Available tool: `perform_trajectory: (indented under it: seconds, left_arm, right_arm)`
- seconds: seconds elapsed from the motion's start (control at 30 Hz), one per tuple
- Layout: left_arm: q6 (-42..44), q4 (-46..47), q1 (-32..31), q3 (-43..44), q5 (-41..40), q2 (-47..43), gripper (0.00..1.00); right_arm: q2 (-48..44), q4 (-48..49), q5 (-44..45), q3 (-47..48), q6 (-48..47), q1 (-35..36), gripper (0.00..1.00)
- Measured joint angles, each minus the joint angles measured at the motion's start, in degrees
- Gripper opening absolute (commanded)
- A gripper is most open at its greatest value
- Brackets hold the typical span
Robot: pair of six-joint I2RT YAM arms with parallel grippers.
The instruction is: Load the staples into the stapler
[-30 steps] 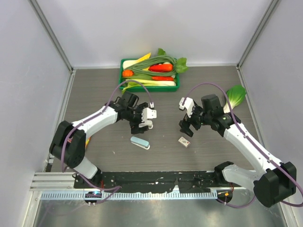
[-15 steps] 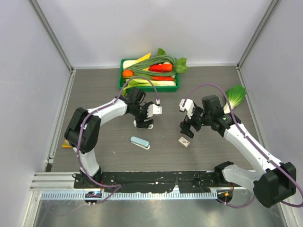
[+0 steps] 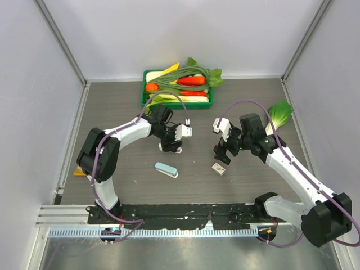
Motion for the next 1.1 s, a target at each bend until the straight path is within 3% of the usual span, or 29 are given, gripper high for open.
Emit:
perform_trajectory:
  seconds: [0.17,0.47,0.83,0.87,1.1]
  left_arm:
    - [0.1,-0.8,0.0,0.0,0.4,0.0,0.60]
    - [0.3,-2.4,-0.2,0.1,0.9,0.3,0.47]
    - [0.5,-4.9,-0.7,2.6,0.8,2.4,0.26]
    - [0.5,-5.0,-0.7,2.7,0.8,2.4,0.00]
    - [0.3,-9.8,-1.3,7.2,0.3,3.5,0.00]
  right_arm:
    - [0.0,-0.1,-0.3,0.0,0.0,0.0,0.99]
    - [0.0,-0.2,-0.4,-0.1,0.0,0.0,0.99]
    - [0.0,-0.3,-0.4,-0.1,0.0,0.0,0.99]
    - [0.0,-0.3,-0.4,-0.1,0.0,0.0,0.99]
    - [0.0,-0.3,-1.2,-0.1,0.0,0.0,0.99]
